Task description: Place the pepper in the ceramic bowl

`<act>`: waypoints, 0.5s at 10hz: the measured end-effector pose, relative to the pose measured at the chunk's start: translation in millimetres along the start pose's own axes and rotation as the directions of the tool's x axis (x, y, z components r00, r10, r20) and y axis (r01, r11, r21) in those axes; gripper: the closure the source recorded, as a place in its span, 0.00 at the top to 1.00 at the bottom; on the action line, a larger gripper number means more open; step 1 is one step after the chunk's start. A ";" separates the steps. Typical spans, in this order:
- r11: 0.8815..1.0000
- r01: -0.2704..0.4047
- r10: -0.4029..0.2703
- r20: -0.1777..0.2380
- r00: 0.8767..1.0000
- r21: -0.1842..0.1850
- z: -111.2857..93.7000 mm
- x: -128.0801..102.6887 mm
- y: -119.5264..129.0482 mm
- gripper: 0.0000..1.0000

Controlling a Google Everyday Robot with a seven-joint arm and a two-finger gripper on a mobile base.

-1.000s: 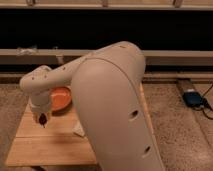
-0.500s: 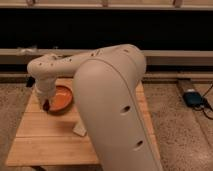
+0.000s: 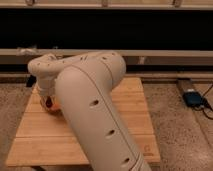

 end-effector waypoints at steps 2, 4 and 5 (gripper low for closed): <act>1.000 -0.018 0.019 -0.013 1.000 0.015 13.5 -8.1 -14.1 0.48; 0.999 -0.031 0.031 -0.008 0.999 0.026 12.0 -17.1 -20.7 0.68; 0.999 -0.039 0.039 -0.004 0.999 0.028 10.7 -20.0 -23.7 0.75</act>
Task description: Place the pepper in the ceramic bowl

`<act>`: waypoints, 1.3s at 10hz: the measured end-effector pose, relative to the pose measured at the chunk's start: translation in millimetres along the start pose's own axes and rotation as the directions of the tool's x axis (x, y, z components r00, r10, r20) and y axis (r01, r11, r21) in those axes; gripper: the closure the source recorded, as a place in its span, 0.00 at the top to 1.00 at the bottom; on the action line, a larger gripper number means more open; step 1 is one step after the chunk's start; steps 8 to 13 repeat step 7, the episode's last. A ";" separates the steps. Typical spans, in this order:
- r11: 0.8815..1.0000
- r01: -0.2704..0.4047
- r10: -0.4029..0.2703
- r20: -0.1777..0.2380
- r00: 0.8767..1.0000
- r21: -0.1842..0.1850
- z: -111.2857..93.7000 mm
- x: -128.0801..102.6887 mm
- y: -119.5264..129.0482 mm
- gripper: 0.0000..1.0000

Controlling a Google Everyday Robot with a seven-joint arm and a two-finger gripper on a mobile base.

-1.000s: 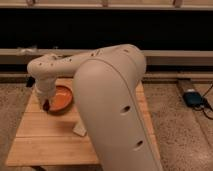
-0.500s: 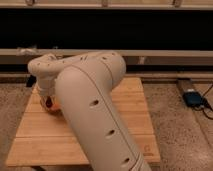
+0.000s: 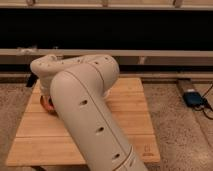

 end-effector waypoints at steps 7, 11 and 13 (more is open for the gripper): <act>1.000 -0.021 0.021 0.008 1.000 0.004 -4.3 -3.7 -10.9 0.80; 1.000 -0.021 0.021 0.008 1.000 0.004 -4.3 -3.7 -10.9 0.80; 1.000 -0.021 0.021 0.008 1.000 0.004 -4.3 -3.7 -10.9 0.80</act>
